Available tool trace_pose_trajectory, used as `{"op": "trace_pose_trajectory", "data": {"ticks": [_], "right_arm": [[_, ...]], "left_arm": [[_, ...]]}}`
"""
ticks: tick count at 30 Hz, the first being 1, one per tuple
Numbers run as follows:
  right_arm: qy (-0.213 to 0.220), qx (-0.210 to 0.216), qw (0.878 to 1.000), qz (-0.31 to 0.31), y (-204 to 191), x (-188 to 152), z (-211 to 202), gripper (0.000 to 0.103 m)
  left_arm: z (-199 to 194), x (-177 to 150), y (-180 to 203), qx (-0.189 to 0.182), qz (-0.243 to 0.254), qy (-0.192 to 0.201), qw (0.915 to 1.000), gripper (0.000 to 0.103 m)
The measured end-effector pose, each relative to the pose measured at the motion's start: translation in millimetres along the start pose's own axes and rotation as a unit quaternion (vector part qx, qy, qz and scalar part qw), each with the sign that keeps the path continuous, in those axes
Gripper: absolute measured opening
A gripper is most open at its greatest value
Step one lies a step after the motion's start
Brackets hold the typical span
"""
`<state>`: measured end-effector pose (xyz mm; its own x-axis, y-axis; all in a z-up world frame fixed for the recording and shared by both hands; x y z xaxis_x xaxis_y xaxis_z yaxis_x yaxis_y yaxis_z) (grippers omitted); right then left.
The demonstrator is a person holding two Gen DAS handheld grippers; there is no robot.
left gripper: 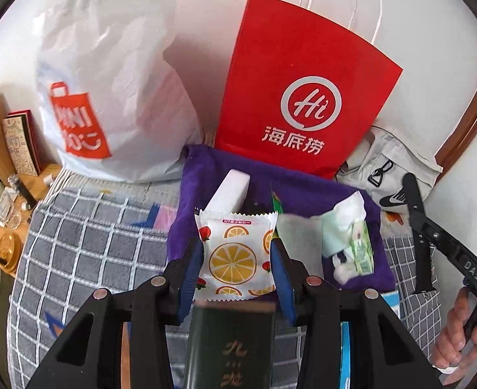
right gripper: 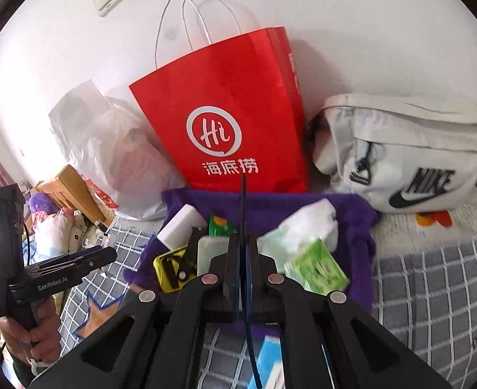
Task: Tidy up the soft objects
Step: 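Carry the snack packet and black strap in both tools over the purple towel, then open both tools to drop the snack packet and strap onto the towel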
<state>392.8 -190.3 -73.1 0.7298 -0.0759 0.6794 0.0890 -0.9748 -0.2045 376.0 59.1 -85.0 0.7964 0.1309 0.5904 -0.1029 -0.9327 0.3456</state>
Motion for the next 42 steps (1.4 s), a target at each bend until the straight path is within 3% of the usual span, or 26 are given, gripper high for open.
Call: {"op": "trace_pose_trajectory", "data": {"ticks": [12,19,24,34,42], "right_arm": [[-0.065,0.025,0.997,0.014,6.8,-5.2,71.1,0.003],[-0.092,0.007,0.996,-0.003,13.2,-16.8,97.2,0.003],[-0.108,0.001,0.994,-0.001,16.4,-22.1,110.0,0.004],[-0.114,-0.003,0.993,-0.006,16.3,-25.5,114.4,0.005],[-0.098,-0.004,0.995,-0.01,11.8,-19.4,101.6,0.008]], "left_arm": [[54.0,15.8,1.4,-0.023,-0.014,-0.029,0.9992,0.041],[67.3,16.1,-2.2,-0.027,-0.011,-0.043,0.9986,0.042],[88.4,11.1,-9.4,-0.022,-0.022,-0.072,0.9969,0.042],[95.9,9.6,-7.8,-0.027,-0.019,-0.077,0.9965,0.044],[99.9,8.9,-3.4,-0.04,-0.027,-0.096,0.9942,0.065]]}}
Point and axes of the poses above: each gripper's, at about its wrist camera, not at the fingertips, and z roughly the way its jaws point, y to its right, x to its top, the point moved 2 cm from there along z, roughly the way its jaws point, and after that the axes turned 10 degrees about -x, right-handed, at the moved point
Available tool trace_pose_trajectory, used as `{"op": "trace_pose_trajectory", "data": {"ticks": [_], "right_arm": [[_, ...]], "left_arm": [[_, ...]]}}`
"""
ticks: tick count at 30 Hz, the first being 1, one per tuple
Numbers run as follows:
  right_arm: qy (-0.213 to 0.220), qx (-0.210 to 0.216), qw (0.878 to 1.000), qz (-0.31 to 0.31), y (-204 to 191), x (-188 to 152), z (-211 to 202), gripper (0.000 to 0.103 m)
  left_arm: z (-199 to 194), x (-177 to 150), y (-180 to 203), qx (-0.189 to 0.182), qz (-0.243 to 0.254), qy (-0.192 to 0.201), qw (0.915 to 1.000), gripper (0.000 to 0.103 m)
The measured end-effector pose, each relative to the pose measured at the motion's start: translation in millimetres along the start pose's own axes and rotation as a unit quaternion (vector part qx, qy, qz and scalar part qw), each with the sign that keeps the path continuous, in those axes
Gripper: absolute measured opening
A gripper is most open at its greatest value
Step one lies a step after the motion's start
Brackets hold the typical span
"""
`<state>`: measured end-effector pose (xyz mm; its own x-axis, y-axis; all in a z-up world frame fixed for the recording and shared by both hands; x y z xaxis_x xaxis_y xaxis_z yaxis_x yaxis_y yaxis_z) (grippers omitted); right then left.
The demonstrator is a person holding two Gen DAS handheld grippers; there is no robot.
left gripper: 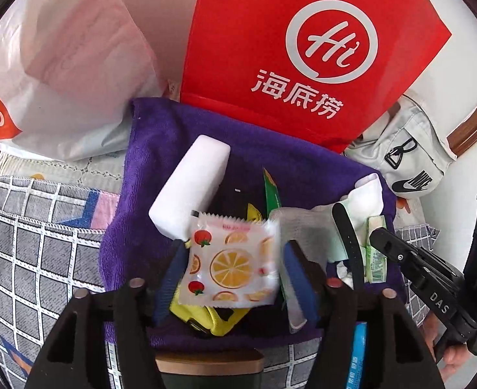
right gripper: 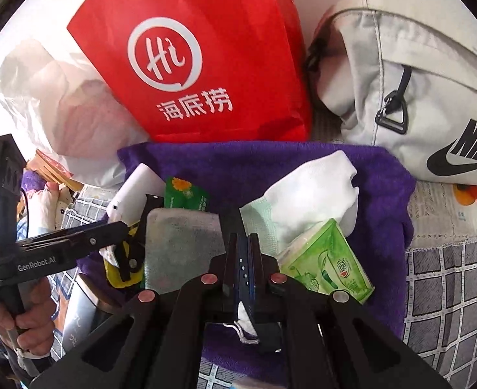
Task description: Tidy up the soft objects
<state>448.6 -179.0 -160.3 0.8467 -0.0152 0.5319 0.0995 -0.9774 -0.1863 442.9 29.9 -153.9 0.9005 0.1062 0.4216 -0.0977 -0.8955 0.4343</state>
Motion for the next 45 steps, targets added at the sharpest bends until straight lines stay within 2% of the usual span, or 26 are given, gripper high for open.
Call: {"op": "trace_pose_trajectory", "data": {"ticks": [1,3,4,5,7,12,15,17,19,24,26,28,29,34,40,45], "right_arm": [[0.002,0.0,1.0,-0.001,-0.6,0.2,-1.7,0.011],[0.011,-0.007,1.0,-0.007,-3.7,0.7,-8.3,0.026],[0.015,-0.011,1.0,-0.009,-4.7,0.7,-11.6,0.039],[0.02,-0.014,1.0,-0.01,-5.9,1.5,-14.9,0.045],[0.035,-0.016,0.999,-0.009,-9.0,2.9,-25.6,0.046],[0.061,-0.024,0.998,0.01,-11.4,-2.1,-56.3,0.063],[0.063,-0.032,0.997,0.011,-9.2,-12.8,-74.9,0.065],[0.066,-0.052,0.996,0.008,-8.0,-22.2,-90.2,0.065],[0.07,-0.076,0.995,0.006,-8.0,-34.8,-107.7,0.066],[0.071,-0.095,0.993,0.021,-7.1,-75.2,-154.3,0.067],[0.075,-0.11,0.991,0.013,-12.2,-93.3,-171.6,0.067],[0.079,-0.125,0.989,0.012,-14.3,-112.0,-188.1,0.072],[0.081,-0.128,0.988,0.011,-15.0,-119.6,-195.7,0.078],[0.099,-0.137,0.986,0.013,-21.5,-162.3,-235.3,0.096],[0.104,-0.144,0.984,0.005,-32.3,-206.5,-265.2,0.098],[0.107,-0.148,0.983,-0.002,-40.6,-238.6,-292.5,0.098]], "left_arm": [[-0.3,-0.3,1.1,0.0,-0.001,-0.001,1.0,0.067],[-0.2,-0.6,4.0,0.003,-0.002,-0.004,1.0,0.071],[-0.9,-0.7,4.8,0.002,-0.006,-0.006,1.0,0.071],[-2.2,-0.9,5.4,0.001,-0.008,-0.008,0.9999,0.071],[-7.7,-2.2,8.4,0.0,-0.004,-0.011,0.9999,0.071],[-32.7,-14.5,30.1,0.031,0.035,0.009,0.9989,0.074],[-42.6,-30.7,40.3,0.034,0.051,0.004,0.9981,0.074],[-53.8,-43.8,47.8,0.038,0.058,0.008,0.9976,0.074],[-68.4,-59.4,57.5,0.049,0.072,0.017,0.996,0.074],[-108.7,-95.9,75.7,0.074,0.087,0.043,0.9925,0.075],[-125.4,-110.5,81.4,0.08,0.097,0.056,0.9905,0.079],[-144.0,-130.7,88.6,0.085,0.113,0.07,0.9874,0.082],[-150.8,-137.3,90.2,0.087,0.115,0.074,0.9868,0.082],[-191.2,-182.2,96.7,0.076,0.108,0.095,0.9867,0.083],[-223.3,-233.7,110.2,0.081,0.111,0.108,0.9846,0.086],[-245.2,-264.4,120.9,0.076,0.108,0.115,0.9845,0.086]]}}
Point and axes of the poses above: each gripper's, at about its wrist camera, not at the fingertips, and z roughly the way its jaws point, y to its right, x to its top, the point moved 2 cm from there along z, roughly the way its jaws point, and after that the axes turned 10 degrees about -x, right-handed, at the moved point
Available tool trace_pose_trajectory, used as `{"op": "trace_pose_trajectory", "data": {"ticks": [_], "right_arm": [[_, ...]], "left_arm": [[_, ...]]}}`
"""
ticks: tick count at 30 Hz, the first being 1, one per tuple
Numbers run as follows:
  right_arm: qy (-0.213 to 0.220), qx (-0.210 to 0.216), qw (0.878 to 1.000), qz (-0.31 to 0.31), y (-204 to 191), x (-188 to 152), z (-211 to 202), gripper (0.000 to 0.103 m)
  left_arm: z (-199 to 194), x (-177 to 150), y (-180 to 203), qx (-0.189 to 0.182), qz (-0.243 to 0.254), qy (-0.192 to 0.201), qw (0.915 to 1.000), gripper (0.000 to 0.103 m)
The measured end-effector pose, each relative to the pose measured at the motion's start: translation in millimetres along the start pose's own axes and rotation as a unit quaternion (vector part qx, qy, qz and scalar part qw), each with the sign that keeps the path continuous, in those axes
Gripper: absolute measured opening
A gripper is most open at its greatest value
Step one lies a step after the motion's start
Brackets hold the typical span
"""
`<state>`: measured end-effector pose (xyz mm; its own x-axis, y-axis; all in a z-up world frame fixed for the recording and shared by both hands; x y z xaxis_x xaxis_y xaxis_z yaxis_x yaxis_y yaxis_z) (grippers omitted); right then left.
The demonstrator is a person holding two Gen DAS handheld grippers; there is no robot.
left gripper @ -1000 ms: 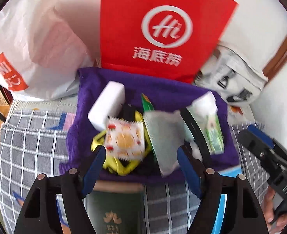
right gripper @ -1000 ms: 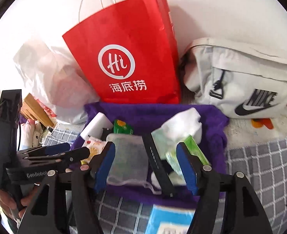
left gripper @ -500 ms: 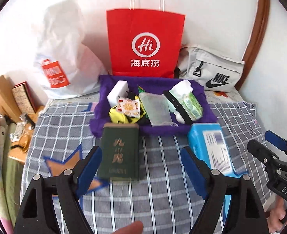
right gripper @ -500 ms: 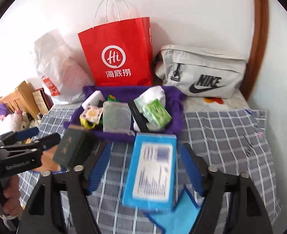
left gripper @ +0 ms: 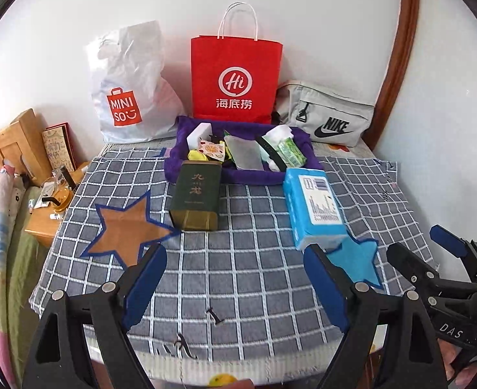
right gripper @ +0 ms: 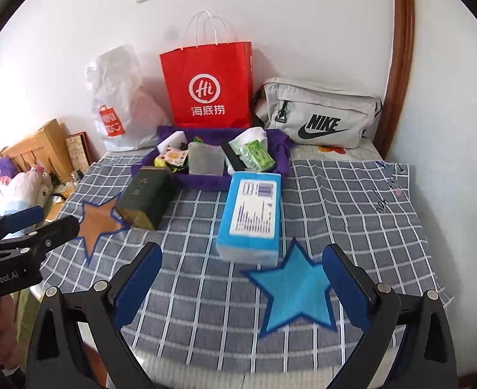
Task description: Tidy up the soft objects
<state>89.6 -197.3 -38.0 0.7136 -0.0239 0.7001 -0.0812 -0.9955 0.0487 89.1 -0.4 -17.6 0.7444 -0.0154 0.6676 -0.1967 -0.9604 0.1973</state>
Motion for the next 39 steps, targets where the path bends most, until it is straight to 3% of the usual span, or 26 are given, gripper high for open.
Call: {"op": "trace_pose_trajectory", "data": {"ticks": [8,17,39], "right_arm": [[0.011,0.004,1.0,0.007,8.4,-21.1,-41.5,0.098],[0.023,0.003,1.0,0.012,11.4,-26.9,-60.8,0.098],[0.032,0.005,0.999,0.015,9.4,-29.2,-70.2,0.098]], "left_arm": [[-30.7,-21.1,4.4,0.02,-0.008,0.025,0.9995,0.086],[-40.4,-30.6,-0.7,0.008,-0.023,0.028,0.9993,0.086],[-46.5,-35.9,3.2,0.005,-0.017,0.029,0.9994,0.086]]}}
Point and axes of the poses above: each gripper's, at about its wrist camera, not at the fingertips, and z roughly the way its jaws point, y to its right, x to its top, the point moved 2 cm from there along z, roughly the way its jaws point, and after that the axes turned 10 degrees about -x, right-handed, at the moved point
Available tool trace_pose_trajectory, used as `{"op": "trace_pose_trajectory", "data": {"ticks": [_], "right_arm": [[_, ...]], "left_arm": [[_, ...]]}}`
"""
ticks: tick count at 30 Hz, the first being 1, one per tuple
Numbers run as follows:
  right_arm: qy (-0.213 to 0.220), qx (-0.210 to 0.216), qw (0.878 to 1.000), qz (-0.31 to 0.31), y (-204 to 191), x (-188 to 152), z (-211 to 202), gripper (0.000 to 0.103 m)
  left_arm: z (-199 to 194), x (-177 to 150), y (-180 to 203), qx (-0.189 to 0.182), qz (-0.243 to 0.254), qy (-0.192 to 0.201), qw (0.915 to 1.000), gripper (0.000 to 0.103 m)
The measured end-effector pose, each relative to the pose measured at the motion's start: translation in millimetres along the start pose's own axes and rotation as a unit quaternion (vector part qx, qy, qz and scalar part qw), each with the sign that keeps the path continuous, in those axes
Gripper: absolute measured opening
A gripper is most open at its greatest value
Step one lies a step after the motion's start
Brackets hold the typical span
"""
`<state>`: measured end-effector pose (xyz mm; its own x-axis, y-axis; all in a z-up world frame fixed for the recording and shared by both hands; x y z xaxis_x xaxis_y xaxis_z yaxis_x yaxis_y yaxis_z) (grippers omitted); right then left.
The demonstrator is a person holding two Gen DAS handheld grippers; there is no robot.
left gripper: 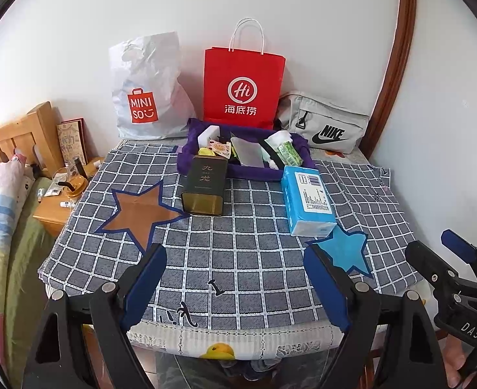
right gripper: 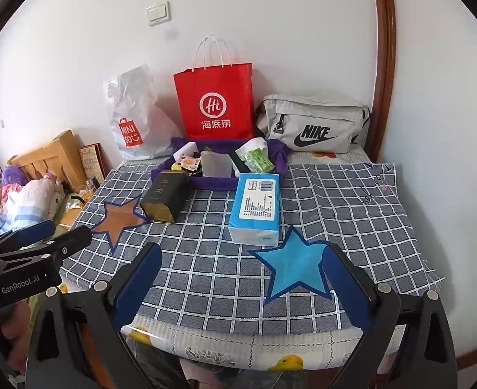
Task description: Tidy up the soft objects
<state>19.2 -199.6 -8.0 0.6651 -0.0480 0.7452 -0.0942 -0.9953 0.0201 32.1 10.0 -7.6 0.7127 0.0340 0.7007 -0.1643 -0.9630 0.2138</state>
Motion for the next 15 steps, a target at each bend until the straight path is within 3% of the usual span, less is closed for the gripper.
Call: {"op": "trace_pose_trajectory", "data": {"ticks": [15], "right_arm": [[0.003,0.0,1.0,-0.001,0.4,-0.7,-1.8,0.098]], "left_arm": [[-1.5,1.9,-1.6,-0.001,0.001,0.0,1.0,0.086]]}}
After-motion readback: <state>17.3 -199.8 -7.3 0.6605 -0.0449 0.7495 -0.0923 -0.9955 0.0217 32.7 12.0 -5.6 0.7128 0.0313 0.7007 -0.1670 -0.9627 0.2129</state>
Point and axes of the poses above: each gripper's, at about its wrist camera, not at the fingertips, and z roughly the way its jaws point, y to its right, x to its top, the point moved 2 cm from there along z, roughly the way its jaws point, and after that the axes turned 10 degrees about -x, right-handed, at the moved point
